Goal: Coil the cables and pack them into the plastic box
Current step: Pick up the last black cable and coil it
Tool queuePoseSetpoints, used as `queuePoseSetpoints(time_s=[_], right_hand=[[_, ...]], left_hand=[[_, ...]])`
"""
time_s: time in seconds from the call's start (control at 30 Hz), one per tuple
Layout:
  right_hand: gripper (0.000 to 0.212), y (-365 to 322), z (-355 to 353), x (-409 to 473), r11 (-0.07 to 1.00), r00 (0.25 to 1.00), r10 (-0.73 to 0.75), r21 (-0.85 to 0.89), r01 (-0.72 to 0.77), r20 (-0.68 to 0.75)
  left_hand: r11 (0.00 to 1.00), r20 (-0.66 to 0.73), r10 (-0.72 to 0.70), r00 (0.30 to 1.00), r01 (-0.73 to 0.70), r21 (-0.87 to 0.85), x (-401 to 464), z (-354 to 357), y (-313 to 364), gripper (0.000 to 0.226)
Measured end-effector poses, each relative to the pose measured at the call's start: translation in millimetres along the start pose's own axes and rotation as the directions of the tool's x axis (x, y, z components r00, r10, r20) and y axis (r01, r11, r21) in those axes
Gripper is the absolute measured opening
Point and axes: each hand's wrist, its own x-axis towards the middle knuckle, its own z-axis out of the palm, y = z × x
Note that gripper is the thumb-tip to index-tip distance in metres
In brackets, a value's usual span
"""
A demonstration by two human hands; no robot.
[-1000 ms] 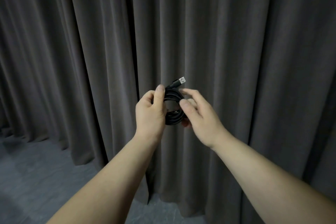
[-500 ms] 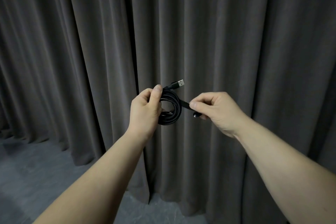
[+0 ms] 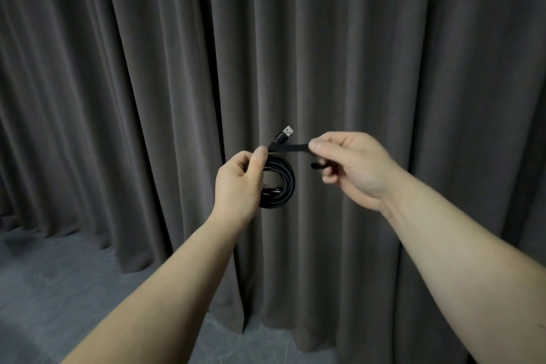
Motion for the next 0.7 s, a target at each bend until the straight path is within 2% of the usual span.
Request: queuePoseSetpoints(time_s=[0.07,0.13,0.2,0.3,0.4,0.57,0.63,0.7], right_hand=[[0.015,1,4,-6,0.994,0.985,0.079,-0.091,-0.066,0.15],[0.008,4,10,-8,0.986,0.971,0.122,-0.139,-0.094,0.207],[0.009,7,16,-8,0.99,0.979,0.099,-0.119,-0.078,0.181],[0.014,9,21,-6,0.997,0.996,-0.015,-0.074,0.021,0.089],[0.016,11,22,-6,0.99,0.996,-0.084,-0.109,0.085,0.009],[0.015,18,25,-9,0.97,0.988,-0.151,-0.197,0.144,-0.017],[0.017,18,23,-10,0.97,0.991,-0.129,-0.21,0.119,-0.037],[0.016,16,20,-11,0.995,0.999,-0.031,-0.098,0.033,0.025]], left_hand=[[0.999,-0.07,-0.01,0.998,0.012,0.039,3,0,0,0.038],[0.997,-0.096,-0.004,0.995,0.012,0.075,3,0,3,0.036],[0.995,-0.092,0.005,0.996,0.005,0.102,1,2,5,0.035],[0.994,-0.069,0.002,0.998,0.006,0.109,-3,4,8,0.034],[0.996,-0.064,-0.005,0.998,0.01,0.083,-5,4,6,0.034],[0.996,-0.061,0.01,0.998,-0.004,0.089,-7,6,7,0.035],[0.997,-0.057,0.014,0.998,-0.009,0.081,-8,7,7,0.034],[0.997,-0.065,0.017,0.998,-0.011,0.083,-8,7,5,0.034]])
